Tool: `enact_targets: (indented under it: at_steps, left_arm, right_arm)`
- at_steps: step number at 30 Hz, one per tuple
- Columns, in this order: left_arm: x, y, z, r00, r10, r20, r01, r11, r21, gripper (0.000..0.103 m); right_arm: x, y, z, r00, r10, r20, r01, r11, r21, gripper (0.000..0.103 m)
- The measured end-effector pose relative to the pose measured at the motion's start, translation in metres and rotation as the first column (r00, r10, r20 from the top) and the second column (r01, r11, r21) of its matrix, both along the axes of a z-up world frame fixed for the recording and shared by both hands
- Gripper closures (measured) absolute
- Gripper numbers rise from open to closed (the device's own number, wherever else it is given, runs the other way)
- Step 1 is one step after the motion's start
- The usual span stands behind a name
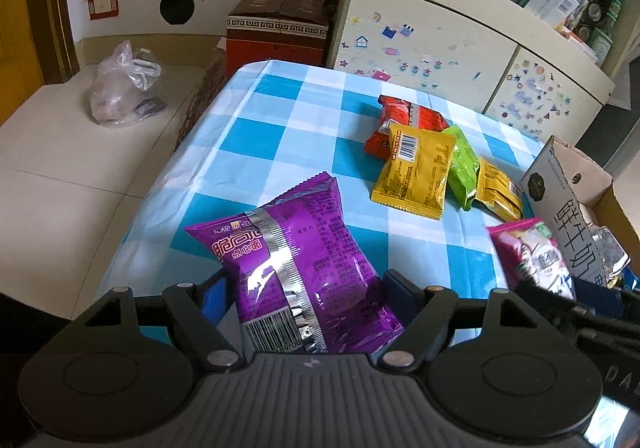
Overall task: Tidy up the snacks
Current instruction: 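Carry both packets over the cardboard box and open both tools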
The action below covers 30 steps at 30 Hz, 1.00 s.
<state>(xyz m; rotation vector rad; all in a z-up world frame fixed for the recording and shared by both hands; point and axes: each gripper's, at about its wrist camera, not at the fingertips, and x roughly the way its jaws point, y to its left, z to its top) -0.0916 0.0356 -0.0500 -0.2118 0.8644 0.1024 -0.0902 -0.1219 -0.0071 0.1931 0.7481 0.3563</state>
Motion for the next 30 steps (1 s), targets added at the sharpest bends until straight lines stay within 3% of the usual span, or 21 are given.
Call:
enact_targets:
  at_steps: [21,30]
  left_arm:
    - [-0.016,-0.04,0.016,0.997,-0.07,0.018,0.069,0.996,0.053,0.021]
    - [-0.015,-0.069,0.033,0.99,-0.13,0.055,0.129,0.991,0.033,0.021]
  right_arm:
    - [-0.009,-0.041,0.02,0.996,-0.063,0.06,0.056,0.993,0.108,0.048]
    - [-0.012,-0.073,0.034,0.987,-0.132,0.096,0.115,0.98,0.161,0.048]
